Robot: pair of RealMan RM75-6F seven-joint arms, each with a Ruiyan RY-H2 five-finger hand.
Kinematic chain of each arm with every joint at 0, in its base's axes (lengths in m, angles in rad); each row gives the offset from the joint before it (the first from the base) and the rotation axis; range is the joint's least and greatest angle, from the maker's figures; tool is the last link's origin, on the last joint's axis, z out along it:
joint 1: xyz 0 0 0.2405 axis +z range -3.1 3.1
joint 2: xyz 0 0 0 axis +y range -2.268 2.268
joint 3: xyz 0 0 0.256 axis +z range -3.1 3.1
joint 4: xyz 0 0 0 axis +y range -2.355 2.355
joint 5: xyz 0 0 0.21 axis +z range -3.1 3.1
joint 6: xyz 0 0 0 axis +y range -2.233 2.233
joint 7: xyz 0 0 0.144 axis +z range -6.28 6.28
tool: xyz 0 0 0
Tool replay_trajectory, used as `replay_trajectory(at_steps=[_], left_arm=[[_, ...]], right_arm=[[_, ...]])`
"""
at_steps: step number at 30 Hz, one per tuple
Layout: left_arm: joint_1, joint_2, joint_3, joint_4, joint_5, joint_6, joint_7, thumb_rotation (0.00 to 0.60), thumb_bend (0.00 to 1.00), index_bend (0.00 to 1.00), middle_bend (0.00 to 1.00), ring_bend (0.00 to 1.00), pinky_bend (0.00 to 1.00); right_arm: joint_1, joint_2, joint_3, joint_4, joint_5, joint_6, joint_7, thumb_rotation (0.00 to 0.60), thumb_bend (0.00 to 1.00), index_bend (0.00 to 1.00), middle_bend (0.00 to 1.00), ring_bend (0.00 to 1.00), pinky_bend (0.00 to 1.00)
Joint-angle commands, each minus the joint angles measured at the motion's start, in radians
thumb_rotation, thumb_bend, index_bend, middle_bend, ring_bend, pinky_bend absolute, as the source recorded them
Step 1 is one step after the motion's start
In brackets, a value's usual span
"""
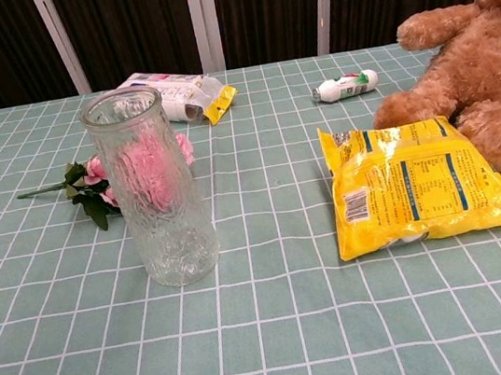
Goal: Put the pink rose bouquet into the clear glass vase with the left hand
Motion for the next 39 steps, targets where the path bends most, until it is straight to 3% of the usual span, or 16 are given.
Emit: replay_trajectory(at_steps=[1, 31, 35, 39], left_arm=[[-0.001, 0.0, 0.0, 0.0, 0.001, -0.002, 0.001, 0.6, 0.23, 0.15, 0.0, 0.0, 0.08], [0.005, 0.012, -0.001, -0.024, 0.006, 0.012, -0.018, 0.6, 0.21, 0.14, 0.0, 0.0, 0.08], [-0.05, 0.007, -0.008, -0.006, -0.003, -0.079, 0.019, 0.6, 0.19, 0.1, 0.0, 0.0, 0.08], [-0.168, 0.006, -0.034, -0.003, -0.048, -0.273, 0.081, 0.6, 0.17, 0.08, 0.0, 0.0, 0.03]], right_arm=[[0.0, 0.001, -0.001, -0.001, -0.001, 0.001, -0.001, 0.6, 0.24, 0.11, 0.11, 0.06, 0.0], [-0.02, 0.032, -0.019, -0.043, -0.031, 0.026, 0.007, 0.6, 0.24, 0.11, 0.11, 0.06, 0.0], [-0.019, 0.033, -0.017, -0.041, -0.022, 0.019, 0.019, 0.6, 0.24, 0.11, 0.11, 0.06, 0.0], [-0.016, 0.032, -0.012, -0.041, -0.003, 0.003, 0.026, 0.6, 0.24, 0.11, 0.11, 0.06, 0.0]])
